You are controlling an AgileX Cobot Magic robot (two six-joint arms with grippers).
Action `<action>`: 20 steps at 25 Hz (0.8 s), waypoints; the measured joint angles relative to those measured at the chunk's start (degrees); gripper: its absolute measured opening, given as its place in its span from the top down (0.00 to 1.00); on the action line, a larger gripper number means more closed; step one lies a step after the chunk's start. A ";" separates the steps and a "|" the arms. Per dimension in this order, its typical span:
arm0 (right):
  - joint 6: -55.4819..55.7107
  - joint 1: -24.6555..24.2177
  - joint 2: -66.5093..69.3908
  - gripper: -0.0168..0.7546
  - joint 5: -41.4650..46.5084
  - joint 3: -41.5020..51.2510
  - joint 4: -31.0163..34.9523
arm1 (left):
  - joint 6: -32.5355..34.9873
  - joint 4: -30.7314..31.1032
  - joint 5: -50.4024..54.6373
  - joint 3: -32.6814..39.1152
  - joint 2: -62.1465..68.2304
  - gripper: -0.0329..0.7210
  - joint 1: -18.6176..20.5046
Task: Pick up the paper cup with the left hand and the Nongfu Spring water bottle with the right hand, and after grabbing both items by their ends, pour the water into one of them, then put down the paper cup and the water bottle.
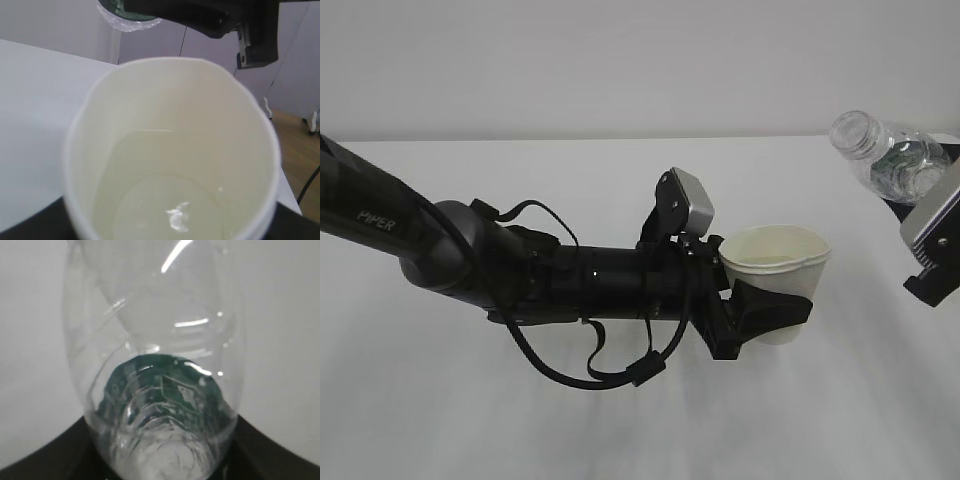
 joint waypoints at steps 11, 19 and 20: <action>12.40 0.00 0.00 0.45 -3.12 0.00 0.30 | 0.00 0.00 0.00 0.00 0.00 0.40 0.00; 25.54 0.00 0.00 0.45 -6.49 0.00 0.58 | 0.00 -0.48 0.00 0.00 0.00 0.40 0.00; 27.04 0.00 0.00 0.45 -6.95 0.00 0.67 | 0.00 -0.61 0.00 0.00 0.00 0.40 0.00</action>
